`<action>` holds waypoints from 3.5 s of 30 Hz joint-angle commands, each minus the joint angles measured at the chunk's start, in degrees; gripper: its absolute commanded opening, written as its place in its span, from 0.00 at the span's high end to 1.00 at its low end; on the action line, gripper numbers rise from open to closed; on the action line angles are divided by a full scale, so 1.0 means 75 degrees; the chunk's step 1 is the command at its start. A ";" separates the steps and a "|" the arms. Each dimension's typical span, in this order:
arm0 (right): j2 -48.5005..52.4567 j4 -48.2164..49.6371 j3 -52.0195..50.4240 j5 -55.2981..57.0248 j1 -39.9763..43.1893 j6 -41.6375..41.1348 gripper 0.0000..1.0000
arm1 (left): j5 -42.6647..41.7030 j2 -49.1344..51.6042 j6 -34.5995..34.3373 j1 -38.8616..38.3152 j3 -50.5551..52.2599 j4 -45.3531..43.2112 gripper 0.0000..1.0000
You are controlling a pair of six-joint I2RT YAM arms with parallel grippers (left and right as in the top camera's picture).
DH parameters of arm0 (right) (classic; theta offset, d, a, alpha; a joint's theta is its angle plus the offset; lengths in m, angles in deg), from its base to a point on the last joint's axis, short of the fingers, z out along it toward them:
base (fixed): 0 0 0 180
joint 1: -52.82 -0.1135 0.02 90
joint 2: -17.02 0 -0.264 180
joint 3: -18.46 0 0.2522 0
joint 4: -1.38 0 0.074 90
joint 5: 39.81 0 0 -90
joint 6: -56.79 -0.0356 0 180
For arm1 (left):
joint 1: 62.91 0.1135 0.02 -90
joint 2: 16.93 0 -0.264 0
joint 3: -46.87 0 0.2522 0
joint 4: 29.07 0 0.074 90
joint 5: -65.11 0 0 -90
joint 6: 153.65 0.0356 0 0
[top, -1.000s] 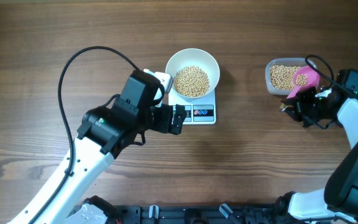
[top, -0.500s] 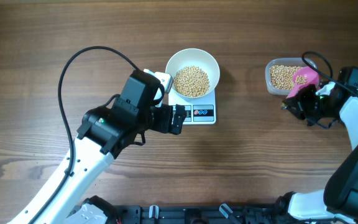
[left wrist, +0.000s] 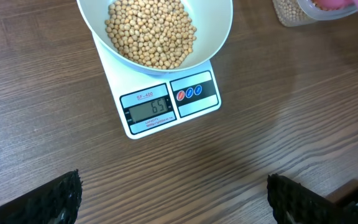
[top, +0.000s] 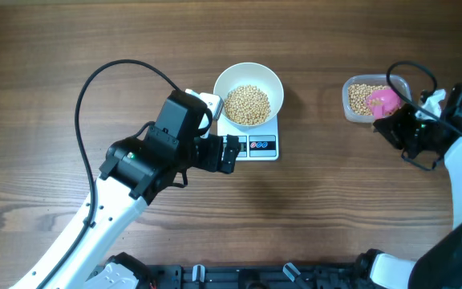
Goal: Scoop item into bowl and weigh 150g on scale
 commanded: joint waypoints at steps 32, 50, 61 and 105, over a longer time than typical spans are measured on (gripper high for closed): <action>-0.0621 -0.0154 0.0600 0.0854 -0.0017 0.1947 0.96 | 0.0073 -0.0006 0.0157 -0.0035 0.0032 -0.0015 0.00; 0.0111 -0.0050 0.0597 0.0898 -0.0017 0.1982 0.80 | 0.0073 -0.0006 0.0157 -0.0035 0.0032 -0.0015 0.00; 0.0111 -0.0933 0.0592 0.0915 -0.0017 -0.0280 0.38 | 0.0073 -0.0006 0.0157 -0.0035 0.0032 -0.0015 0.00; 0.0117 0.3748 -0.2541 -0.0219 -0.0149 -0.4832 0.45 | 0.0073 -0.0006 0.0157 -0.0035 0.0032 -0.0015 0.00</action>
